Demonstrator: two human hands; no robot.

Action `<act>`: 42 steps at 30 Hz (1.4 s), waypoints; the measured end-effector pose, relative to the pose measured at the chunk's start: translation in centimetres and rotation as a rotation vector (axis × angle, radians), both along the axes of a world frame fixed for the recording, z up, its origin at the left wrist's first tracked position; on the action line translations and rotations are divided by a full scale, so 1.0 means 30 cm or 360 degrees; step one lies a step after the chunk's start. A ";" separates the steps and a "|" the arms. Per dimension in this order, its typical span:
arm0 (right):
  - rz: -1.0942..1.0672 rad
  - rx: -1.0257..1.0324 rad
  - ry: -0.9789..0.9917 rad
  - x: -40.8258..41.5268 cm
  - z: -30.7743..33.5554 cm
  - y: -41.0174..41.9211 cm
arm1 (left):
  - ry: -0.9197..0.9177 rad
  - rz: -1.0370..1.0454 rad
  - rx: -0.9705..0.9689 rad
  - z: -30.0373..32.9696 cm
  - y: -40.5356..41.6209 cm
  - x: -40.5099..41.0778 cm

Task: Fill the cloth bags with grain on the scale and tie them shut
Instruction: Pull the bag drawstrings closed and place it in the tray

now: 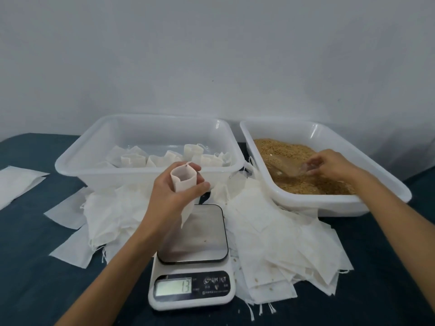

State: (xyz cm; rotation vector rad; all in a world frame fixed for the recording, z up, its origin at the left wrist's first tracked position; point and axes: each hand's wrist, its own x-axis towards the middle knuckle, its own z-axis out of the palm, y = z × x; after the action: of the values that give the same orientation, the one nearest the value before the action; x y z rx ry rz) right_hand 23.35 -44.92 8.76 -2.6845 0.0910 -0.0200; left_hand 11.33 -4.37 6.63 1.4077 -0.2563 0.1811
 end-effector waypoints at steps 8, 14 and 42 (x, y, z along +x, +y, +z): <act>-0.0077 0.0061 -0.0113 0.014 -0.001 -0.016 | 0.0054 -0.0213 0.0068 -0.016 -0.022 -0.017; -0.0154 0.0116 -0.0178 0.015 -0.007 -0.020 | 0.0056 -0.0195 0.0094 -0.020 -0.021 -0.014; 0.0557 0.0577 -0.0345 -0.189 0.156 0.264 | 0.0071 -0.0172 0.0174 -0.028 -0.046 -0.023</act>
State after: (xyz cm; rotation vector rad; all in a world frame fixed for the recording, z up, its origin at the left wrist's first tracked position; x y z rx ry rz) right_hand 17.67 -37.02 13.45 -2.2848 -0.4037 -0.1681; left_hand 10.66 -5.74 5.79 1.5002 -0.3085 0.0474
